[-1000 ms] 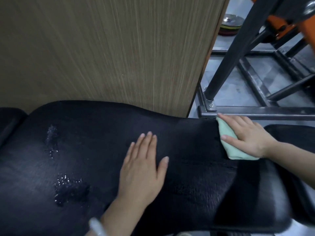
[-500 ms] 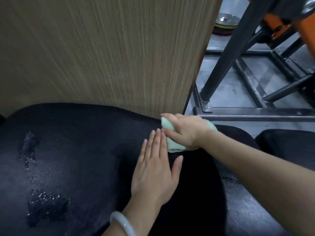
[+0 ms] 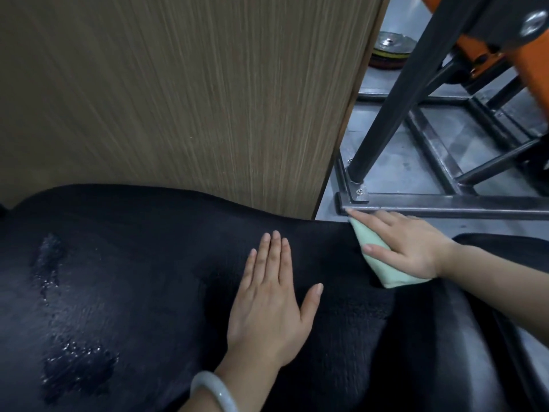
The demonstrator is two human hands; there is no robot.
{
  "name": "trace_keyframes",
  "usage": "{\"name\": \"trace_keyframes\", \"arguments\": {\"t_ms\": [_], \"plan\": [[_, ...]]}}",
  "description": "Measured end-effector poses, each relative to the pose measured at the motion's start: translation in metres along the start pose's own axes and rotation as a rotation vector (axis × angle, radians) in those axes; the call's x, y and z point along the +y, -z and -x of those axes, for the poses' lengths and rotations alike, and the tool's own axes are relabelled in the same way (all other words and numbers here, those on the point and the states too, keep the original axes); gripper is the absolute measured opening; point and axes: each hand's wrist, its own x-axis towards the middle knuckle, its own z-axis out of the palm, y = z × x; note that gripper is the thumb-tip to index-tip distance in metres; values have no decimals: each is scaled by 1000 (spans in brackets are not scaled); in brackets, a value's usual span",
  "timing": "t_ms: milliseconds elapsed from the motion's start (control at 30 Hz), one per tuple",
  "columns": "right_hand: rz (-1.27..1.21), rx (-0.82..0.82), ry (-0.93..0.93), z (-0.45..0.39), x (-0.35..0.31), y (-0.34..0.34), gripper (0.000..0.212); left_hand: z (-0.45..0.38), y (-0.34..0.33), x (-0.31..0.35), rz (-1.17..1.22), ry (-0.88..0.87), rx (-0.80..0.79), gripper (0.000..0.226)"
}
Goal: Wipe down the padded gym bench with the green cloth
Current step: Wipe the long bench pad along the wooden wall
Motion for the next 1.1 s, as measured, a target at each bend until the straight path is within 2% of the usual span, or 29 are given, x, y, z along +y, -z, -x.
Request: {"name": "trace_keyframes", "arguments": {"t_ms": [133,333,467,600,700,800,1000,1100], "plan": [[16,34,112,-25,-31,5,63,-1,0,0,17,-5,6,80],[-1,137,152,-63,-84,4,60,-1,0,-1,10,-24,4,78],[43,96,210,-40,-54,3,56,1,0,-2,-1,-20,-7,79],[57,13,195,-2,0,2,62,0,0,0,7,-9,-4,79],[29,-59,196,5,16,2,66,-1,-1,0,11,-6,0,79],[49,-67,218,-12,0,10,66,-2,-2,1,15,-13,3,81],[32,74,273,-72,-74,9,68,-2,-2,0,-2,-26,20,79],[26,114,269,-63,-75,6,62,-1,-2,1,-10,-4,17,78]]}}
